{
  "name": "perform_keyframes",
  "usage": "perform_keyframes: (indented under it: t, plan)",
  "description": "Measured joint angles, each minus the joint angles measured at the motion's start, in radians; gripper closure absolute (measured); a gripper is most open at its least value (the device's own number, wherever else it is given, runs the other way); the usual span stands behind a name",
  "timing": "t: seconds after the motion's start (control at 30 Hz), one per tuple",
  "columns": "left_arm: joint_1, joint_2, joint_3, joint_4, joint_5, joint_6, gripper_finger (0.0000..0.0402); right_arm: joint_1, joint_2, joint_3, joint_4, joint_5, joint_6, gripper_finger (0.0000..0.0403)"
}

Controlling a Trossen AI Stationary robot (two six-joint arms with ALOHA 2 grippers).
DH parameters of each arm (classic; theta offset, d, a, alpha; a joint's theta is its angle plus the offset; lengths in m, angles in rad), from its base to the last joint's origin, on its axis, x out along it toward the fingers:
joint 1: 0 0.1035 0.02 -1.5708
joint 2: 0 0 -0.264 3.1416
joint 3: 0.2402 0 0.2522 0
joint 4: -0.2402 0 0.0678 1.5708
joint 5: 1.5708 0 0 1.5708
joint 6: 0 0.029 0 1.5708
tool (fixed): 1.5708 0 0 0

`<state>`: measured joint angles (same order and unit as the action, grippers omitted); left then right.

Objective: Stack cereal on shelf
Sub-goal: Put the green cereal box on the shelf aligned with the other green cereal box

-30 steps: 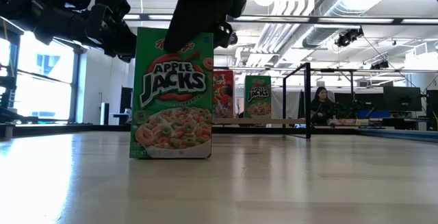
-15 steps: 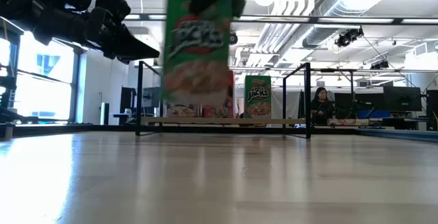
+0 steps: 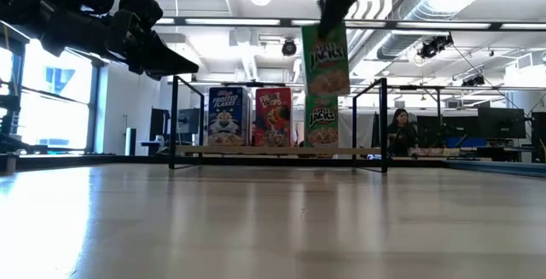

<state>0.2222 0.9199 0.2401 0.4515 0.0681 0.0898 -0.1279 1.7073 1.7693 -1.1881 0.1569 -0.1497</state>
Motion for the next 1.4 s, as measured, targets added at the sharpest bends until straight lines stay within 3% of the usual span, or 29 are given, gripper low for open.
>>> perform_keyframes:
  t: [0.27, 0.5, 0.77, 1.03, 1.4]
  plan:
    - [0.0, 0.0, 0.0, 0.0, -0.001, 0.0, 0.0401, -0.195, 0.006, -0.12, 0.129, -0.101, -0.154, 0.023]
    - [0.0, 0.0, 0.0, 0.0, -0.001, 0.0, 0.0401, -0.272, 0.006, -0.242, 0.266, -0.117, -0.222, 0.023]
    - [0.0, 0.0, 0.0, 0.001, -0.001, 0.0, 0.0401, -0.299, 0.006, -0.279, 0.344, -0.089, -0.207, 0.0226]
    - [0.0, 0.0, 0.0, 0.002, -0.001, -0.007, 0.0401, -0.298, 0.006, -0.279, 0.35, -0.1, -0.188, 0.0185]
    - [0.0, 0.0, 0.0, 0.002, -0.001, -0.007, 0.0401, -0.297, 0.006, -0.272, 0.372, -0.01, -0.192, 0.0171]
